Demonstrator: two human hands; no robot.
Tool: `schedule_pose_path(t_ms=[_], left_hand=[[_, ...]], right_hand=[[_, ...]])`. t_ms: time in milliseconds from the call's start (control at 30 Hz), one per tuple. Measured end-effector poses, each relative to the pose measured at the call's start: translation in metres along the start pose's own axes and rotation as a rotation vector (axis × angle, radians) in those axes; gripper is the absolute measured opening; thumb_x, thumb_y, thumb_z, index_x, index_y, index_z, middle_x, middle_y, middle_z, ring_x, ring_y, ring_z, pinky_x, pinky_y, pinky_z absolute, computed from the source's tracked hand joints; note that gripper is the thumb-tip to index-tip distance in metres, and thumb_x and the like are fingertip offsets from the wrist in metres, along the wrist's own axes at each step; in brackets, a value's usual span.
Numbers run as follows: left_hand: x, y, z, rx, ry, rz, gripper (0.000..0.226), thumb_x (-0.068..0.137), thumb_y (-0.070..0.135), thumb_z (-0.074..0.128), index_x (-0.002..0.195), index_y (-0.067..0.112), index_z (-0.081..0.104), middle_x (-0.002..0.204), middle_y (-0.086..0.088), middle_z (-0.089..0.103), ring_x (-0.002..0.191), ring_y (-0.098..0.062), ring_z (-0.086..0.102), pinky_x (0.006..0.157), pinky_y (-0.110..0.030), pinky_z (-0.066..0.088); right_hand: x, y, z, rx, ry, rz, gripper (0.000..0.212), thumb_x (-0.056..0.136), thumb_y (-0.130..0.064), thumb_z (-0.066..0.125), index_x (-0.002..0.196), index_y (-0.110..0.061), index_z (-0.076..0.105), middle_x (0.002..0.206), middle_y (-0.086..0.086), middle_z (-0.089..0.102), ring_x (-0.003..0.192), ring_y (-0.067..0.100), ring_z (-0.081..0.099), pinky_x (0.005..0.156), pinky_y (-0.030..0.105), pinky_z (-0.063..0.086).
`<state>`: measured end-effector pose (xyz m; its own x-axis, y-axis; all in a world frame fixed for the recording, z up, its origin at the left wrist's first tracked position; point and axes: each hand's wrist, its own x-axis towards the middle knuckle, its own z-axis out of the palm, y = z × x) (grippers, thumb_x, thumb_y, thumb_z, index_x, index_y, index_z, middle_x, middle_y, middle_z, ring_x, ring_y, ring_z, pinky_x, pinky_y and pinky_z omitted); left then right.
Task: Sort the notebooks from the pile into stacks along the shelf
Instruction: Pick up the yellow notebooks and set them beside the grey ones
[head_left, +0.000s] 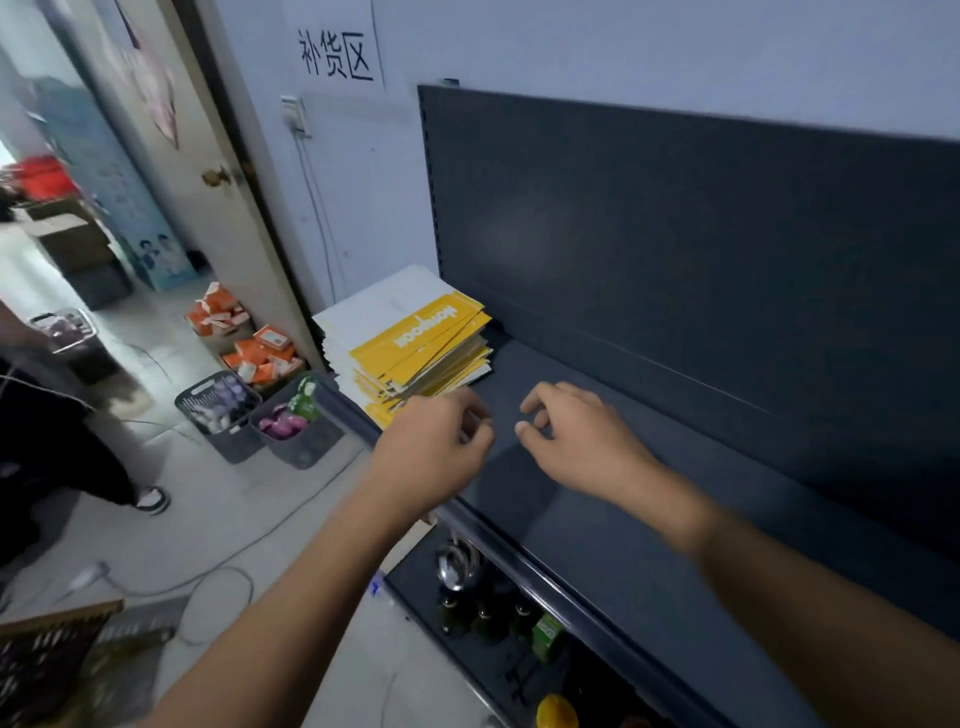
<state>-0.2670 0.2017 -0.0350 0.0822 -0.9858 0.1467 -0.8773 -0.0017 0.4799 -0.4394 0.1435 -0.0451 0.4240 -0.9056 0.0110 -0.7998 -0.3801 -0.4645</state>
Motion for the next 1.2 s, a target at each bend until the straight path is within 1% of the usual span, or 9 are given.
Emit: schedule_pose_path(t_ms=[300,433,600,733,833,900,1033,1133,1200], left_hand=[[0.085,-0.049,-0.024,0.015,0.014,0.112,0.017,0.094,0.035,0.055,0.105,0.028,0.067,0.084,0.013,0.07,0.079,-0.009,0.065,0.073,-0.034,0.054],[0.11,-0.059,-0.029,0.035,-0.027,0.157,0.018,0.095,0.039,0.054,0.106,0.032,0.066,0.087,0.015,0.07,0.079,-0.005,0.065,0.074,-0.033,0.055],[0.14,-0.07,-0.037,0.041,-0.062,0.247,0.018,0.096,0.04,0.053,0.105,0.033,0.066,0.086,0.017,0.069,0.078,-0.005,0.065,0.074,-0.036,0.055],[0.161,-0.084,-0.049,0.02,-0.072,0.308,0.014,0.095,0.042,0.053,0.1,0.036,0.065,0.082,0.019,0.067,0.075,-0.002,0.064,0.074,-0.035,0.055],[0.181,-0.103,-0.058,-0.008,-0.069,0.341,0.013,0.095,0.039,0.054,0.097,0.035,0.066,0.08,0.018,0.067,0.075,-0.003,0.065,0.073,-0.033,0.056],[0.201,-0.122,-0.063,-0.003,-0.062,0.357,0.013,0.095,0.035,0.056,0.095,0.032,0.068,0.08,0.016,0.069,0.076,-0.005,0.065,0.074,-0.034,0.056],[0.247,-0.167,-0.072,0.003,-0.067,0.366,0.012,0.091,0.029,0.057,0.09,0.028,0.069,0.085,0.013,0.07,0.083,-0.01,0.066,0.077,-0.037,0.056],[0.277,-0.196,-0.076,0.011,-0.104,0.405,0.013,0.091,0.028,0.056,0.092,0.027,0.068,0.093,0.009,0.068,0.09,-0.013,0.064,0.08,-0.034,0.054],[0.29,-0.211,-0.075,0.003,-0.122,0.427,0.014,0.093,0.028,0.055,0.094,0.026,0.069,0.097,0.008,0.065,0.094,-0.013,0.061,0.079,-0.032,0.051]], right_hand=[[0.095,-0.021,0.016,0.017,0.047,0.024,0.013,0.091,-0.04,0.054,0.101,-0.032,0.058,0.098,-0.011,0.061,0.092,0.02,0.062,0.085,0.043,0.054],[0.112,-0.022,0.018,0.009,0.058,0.056,0.011,0.092,-0.038,0.056,0.099,-0.031,0.058,0.098,-0.01,0.062,0.092,0.018,0.062,0.084,0.041,0.054],[0.13,-0.02,0.015,0.02,0.105,0.139,0.012,0.094,-0.038,0.056,0.102,-0.03,0.059,0.1,-0.01,0.064,0.092,0.017,0.062,0.084,0.038,0.054],[0.141,-0.028,0.02,0.039,0.128,0.197,0.014,0.094,-0.037,0.057,0.103,-0.027,0.061,0.098,-0.009,0.064,0.09,0.016,0.061,0.084,0.038,0.054],[0.153,-0.04,0.025,0.064,0.193,0.207,0.014,0.093,-0.034,0.06,0.102,-0.024,0.063,0.094,-0.007,0.066,0.088,0.017,0.061,0.081,0.039,0.054],[0.164,-0.051,0.03,0.098,0.224,0.248,0.012,0.092,-0.033,0.06,0.1,-0.024,0.063,0.093,-0.008,0.067,0.089,0.017,0.062,0.08,0.039,0.055],[0.191,-0.078,0.043,0.099,0.23,0.364,0.015,0.093,-0.033,0.06,0.106,-0.026,0.063,0.094,-0.01,0.066,0.089,0.014,0.064,0.08,0.036,0.055],[0.207,-0.098,0.056,0.137,0.254,0.475,0.018,0.093,-0.032,0.059,0.108,-0.025,0.063,0.095,-0.008,0.065,0.087,0.013,0.063,0.08,0.038,0.056],[0.215,-0.108,0.066,0.133,0.275,0.528,0.021,0.093,-0.032,0.058,0.112,-0.024,0.062,0.097,-0.006,0.064,0.089,0.014,0.063,0.081,0.04,0.056]])
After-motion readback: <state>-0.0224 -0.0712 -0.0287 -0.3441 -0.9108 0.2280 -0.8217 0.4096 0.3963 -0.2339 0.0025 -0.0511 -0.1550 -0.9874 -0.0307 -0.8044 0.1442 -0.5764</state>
